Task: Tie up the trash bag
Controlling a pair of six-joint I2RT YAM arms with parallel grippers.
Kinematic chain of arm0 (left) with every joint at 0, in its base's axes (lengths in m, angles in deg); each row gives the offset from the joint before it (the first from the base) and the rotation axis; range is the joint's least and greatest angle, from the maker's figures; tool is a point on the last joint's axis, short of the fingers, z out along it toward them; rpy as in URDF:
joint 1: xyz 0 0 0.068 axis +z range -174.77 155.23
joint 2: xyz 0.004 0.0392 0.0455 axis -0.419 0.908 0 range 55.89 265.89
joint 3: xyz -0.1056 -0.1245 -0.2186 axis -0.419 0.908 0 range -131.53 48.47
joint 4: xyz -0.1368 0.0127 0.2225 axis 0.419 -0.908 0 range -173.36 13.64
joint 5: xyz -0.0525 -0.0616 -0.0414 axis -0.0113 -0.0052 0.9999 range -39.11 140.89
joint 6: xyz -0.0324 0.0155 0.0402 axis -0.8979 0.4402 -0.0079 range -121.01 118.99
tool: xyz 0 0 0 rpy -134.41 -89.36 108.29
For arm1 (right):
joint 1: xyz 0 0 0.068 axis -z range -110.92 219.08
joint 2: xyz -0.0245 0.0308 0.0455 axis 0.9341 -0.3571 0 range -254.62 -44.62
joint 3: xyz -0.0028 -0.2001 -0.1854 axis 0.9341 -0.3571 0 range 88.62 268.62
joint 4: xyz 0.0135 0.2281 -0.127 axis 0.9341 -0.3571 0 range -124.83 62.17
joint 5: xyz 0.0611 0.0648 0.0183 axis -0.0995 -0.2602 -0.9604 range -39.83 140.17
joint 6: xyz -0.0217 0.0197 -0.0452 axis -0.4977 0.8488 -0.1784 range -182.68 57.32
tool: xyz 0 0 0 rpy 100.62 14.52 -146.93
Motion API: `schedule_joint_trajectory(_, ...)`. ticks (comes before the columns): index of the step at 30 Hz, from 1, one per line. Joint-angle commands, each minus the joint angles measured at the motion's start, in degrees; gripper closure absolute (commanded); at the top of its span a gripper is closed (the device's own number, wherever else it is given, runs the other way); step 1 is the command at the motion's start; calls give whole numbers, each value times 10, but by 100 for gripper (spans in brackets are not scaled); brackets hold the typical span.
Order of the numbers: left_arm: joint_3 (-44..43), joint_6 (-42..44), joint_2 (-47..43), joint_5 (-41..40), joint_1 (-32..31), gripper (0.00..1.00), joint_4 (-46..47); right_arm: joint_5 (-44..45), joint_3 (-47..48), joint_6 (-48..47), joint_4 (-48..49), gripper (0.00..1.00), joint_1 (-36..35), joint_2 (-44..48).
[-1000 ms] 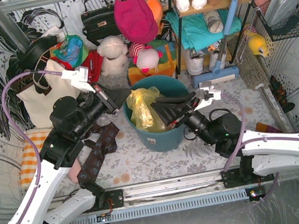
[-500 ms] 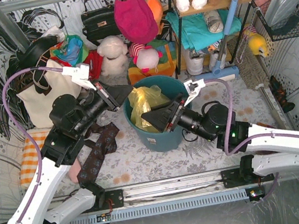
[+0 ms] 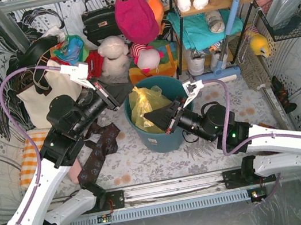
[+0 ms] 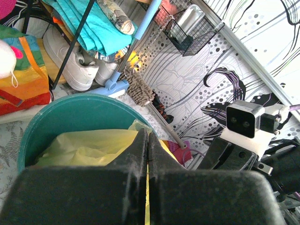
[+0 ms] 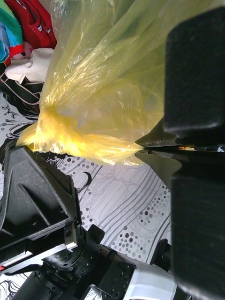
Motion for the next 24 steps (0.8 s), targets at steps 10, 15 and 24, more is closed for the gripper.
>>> schedule_joint_trajectory(10,-59,88,37,-19,-1,100,57,4,37,28,-105,100,0,44)
schedule_joint_trajectory(15,-56,110,60,-20,0,100,74,-19,41,32,-148,100,1,60)
schedule_joint_trajectory(24,-46,145,112,-45,0,100,104,-63,67,22,-273,100,0,77)
